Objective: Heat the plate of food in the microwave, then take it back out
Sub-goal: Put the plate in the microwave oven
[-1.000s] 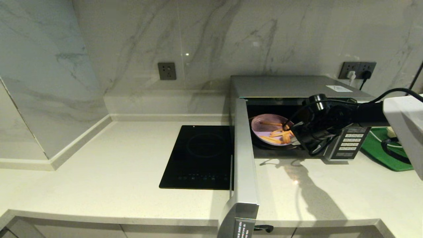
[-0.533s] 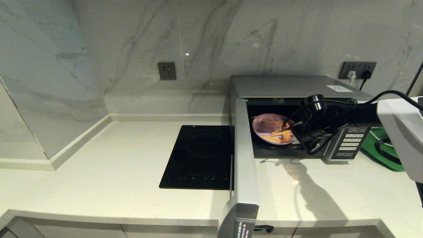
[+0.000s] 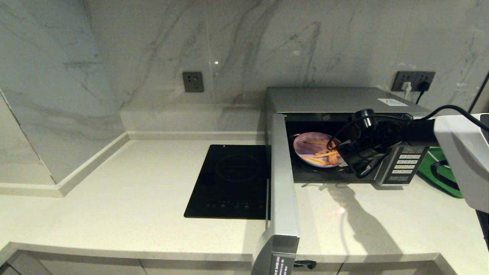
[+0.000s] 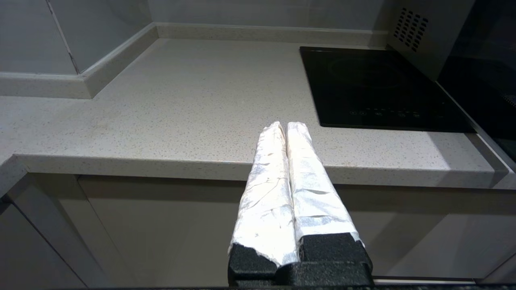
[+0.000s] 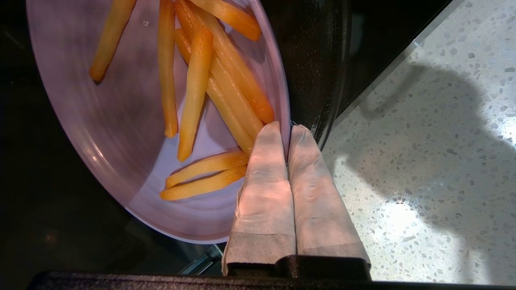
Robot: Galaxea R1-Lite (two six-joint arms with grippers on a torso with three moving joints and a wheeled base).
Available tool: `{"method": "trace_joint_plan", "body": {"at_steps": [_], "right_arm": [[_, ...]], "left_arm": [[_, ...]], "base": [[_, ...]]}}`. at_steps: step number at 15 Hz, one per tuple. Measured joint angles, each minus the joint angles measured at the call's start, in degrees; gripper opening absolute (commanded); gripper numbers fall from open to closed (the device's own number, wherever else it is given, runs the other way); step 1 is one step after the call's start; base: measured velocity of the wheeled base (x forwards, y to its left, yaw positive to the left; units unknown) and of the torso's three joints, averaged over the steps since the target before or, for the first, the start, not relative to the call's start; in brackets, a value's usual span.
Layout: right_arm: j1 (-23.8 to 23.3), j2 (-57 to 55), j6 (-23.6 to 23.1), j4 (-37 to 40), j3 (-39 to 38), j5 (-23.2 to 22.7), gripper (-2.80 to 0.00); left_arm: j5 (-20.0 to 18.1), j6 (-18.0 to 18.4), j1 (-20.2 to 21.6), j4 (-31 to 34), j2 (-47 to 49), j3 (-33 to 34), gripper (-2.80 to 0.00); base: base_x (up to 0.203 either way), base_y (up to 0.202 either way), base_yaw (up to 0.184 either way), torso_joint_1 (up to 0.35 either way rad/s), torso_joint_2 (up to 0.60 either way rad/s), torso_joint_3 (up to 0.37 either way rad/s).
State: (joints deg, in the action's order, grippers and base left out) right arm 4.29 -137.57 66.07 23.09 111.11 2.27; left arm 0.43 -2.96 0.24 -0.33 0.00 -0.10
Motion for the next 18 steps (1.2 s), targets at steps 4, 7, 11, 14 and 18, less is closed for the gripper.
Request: {"method": "trace_joint_plan", "body": {"at_steps": [4, 7, 11, 14, 18], "right_arm": [[0.1, -0.1, -0.1, 0.2, -0.3, 0.1, 0.00], [0.1, 0.0, -0.1, 0.1, -0.6, 0.0, 0.00], [0.2, 0.7, -0.1, 0.2, -0.8, 0.0, 0.00], [0.5, 2.8, -0.2, 0.2, -1.9, -0.1, 0.00], [1.4, 8.7, -0.1, 0.0, -7.4, -0.2, 0.00]], "left_arm": [[0.0, 0.0, 0.0, 0.0, 0.0, 0.0, -2.80], [0.0, 0.0, 0.0, 0.0, 0.0, 0.0, -2.80], [0.0, 0.0, 0.0, 0.0, 0.0, 0.0, -2.80], [0.0, 0.0, 0.0, 0.0, 0.0, 0.0, -2.80], [0.0, 0.0, 0.0, 0.0, 0.0, 0.0, -2.80]], "base": [[0.000, 0.000, 0.000, 0.000, 0.00, 0.000], [0.000, 0.000, 0.000, 0.000, 0.00, 0.000], [0.000, 0.000, 0.000, 0.000, 0.00, 0.000], [0.000, 0.000, 0.000, 0.000, 0.00, 0.000], [0.000, 0.000, 0.000, 0.000, 0.00, 0.000]]}}
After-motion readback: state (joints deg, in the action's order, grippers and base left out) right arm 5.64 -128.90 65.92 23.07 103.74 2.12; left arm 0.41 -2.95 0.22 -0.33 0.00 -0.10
